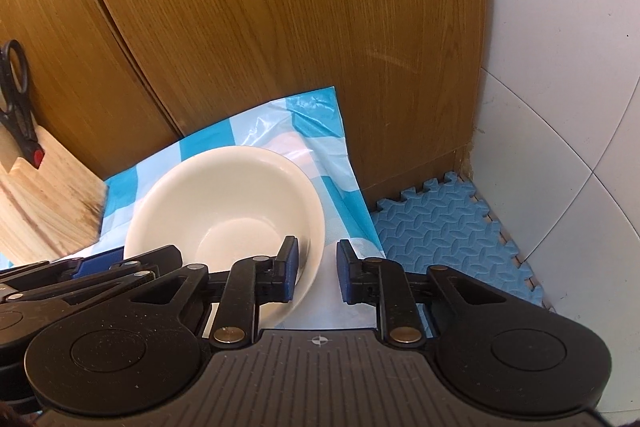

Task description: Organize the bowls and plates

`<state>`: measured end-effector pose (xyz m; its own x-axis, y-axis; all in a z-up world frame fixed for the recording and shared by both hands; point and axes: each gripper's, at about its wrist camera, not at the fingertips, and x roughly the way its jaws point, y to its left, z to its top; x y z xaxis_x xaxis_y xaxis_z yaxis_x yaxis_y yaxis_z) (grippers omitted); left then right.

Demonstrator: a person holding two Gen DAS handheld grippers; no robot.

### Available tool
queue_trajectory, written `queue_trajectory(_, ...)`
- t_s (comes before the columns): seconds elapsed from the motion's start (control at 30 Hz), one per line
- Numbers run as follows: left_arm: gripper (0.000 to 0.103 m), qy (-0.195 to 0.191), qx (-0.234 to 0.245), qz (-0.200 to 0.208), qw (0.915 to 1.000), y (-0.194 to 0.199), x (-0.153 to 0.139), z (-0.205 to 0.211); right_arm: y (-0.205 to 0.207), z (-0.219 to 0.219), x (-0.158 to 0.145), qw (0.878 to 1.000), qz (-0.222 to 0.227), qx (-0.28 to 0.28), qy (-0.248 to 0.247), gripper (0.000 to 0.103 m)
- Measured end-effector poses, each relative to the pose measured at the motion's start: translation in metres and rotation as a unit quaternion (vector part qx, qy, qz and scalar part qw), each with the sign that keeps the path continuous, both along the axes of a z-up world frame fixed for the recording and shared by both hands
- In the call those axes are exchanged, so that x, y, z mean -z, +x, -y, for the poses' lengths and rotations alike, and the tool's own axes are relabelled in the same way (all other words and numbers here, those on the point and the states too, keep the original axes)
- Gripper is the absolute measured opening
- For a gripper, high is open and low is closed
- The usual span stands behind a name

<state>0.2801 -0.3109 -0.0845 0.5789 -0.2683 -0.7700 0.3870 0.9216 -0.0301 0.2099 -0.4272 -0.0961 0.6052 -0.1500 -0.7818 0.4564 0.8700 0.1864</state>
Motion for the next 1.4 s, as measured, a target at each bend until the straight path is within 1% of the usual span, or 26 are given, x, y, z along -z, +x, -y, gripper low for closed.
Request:
queue_trajectory(0.4, 0.019, -0.001, 0.000, 0.000, 1.0000, -0.001, -0.002, -0.002, -0.002, -0.001, -0.001, 1.000, 0.000, -0.006, 0.015, 0.018)
queue_trajectory(0.67, 0.015, -0.001, -0.001, 0.005, 1.0000, -0.003, -0.006, -0.005, -0.002, -0.005, -0.003, 1.000, -0.002, -0.010, 0.009, 0.017)
queue_trajectory(1.17, 0.015, -0.003, -0.008, 0.013, 0.9999, -0.015, -0.025, -0.018, -0.010, -0.017, -0.019, 1.000, 0.008, -0.022, -0.003, 0.016)
queue_trajectory(1.4, 0.015, -0.009, -0.011, 0.021, 0.9997, -0.023, -0.040, -0.026, -0.016, -0.024, -0.031, 0.999, 0.017, -0.028, -0.004, 0.013)
